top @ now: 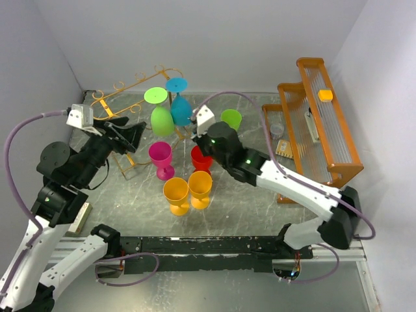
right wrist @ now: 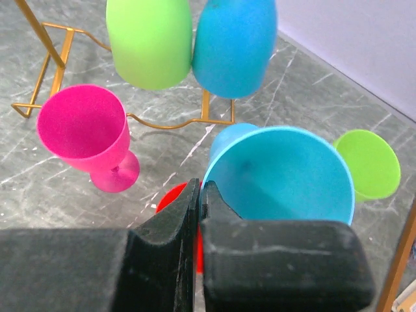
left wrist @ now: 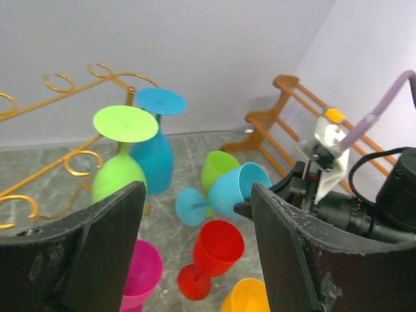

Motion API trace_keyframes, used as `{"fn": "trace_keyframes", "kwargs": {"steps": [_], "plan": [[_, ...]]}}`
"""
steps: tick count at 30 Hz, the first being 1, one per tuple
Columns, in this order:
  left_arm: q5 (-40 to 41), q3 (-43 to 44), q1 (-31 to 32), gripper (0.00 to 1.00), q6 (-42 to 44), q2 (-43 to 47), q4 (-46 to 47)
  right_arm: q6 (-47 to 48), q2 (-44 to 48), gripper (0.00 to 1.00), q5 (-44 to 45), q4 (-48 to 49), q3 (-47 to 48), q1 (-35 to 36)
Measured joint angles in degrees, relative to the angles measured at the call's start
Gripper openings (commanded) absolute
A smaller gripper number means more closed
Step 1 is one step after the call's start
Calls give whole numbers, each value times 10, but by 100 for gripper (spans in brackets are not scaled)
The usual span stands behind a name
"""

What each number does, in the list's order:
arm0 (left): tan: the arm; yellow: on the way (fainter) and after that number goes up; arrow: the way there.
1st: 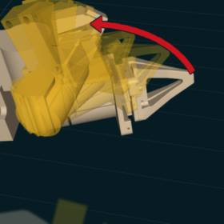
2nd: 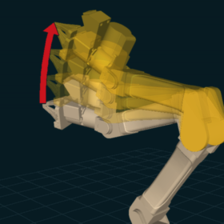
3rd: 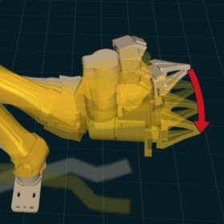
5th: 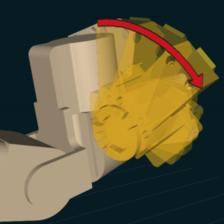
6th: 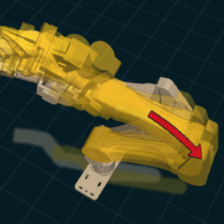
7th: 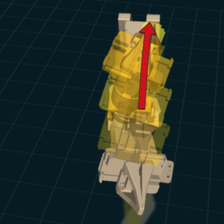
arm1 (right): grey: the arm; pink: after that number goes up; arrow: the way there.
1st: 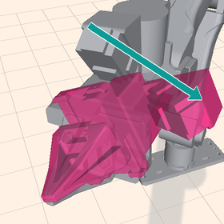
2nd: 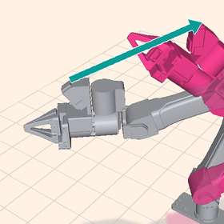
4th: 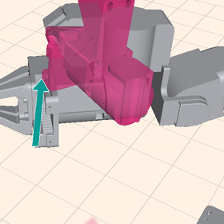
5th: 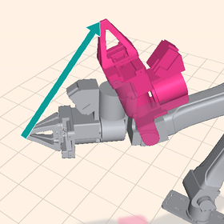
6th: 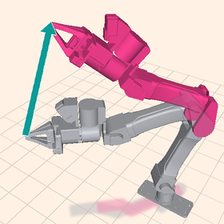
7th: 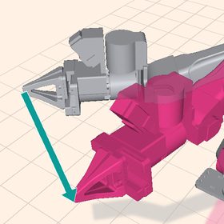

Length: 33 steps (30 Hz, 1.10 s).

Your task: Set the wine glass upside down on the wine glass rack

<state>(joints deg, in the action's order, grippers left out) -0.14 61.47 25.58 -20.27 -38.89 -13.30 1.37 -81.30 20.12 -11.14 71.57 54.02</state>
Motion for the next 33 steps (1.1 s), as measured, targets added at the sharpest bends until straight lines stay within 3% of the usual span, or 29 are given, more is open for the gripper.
{"fn": "trace_keyframes", "kwargs": {"steps": [6,13,21,26,33], "plan": [[-74,-64,0,77,-83,-23,87,-7,128,0,4,79,-115,0],[-148,-100,0,77,-223,-78,170,-17,234,0,2,171,-177,-1],[-176,-37,0,78,-377,-142,183,-46,282,0,-39,258,-190,-1],[-216,-57,6,77,-477,-175,283,-63,301,0,-79,310,-203,0],[-198,-79,77,73,-511,-211,307,-80,305,0,-117,356,-208,0]]}}
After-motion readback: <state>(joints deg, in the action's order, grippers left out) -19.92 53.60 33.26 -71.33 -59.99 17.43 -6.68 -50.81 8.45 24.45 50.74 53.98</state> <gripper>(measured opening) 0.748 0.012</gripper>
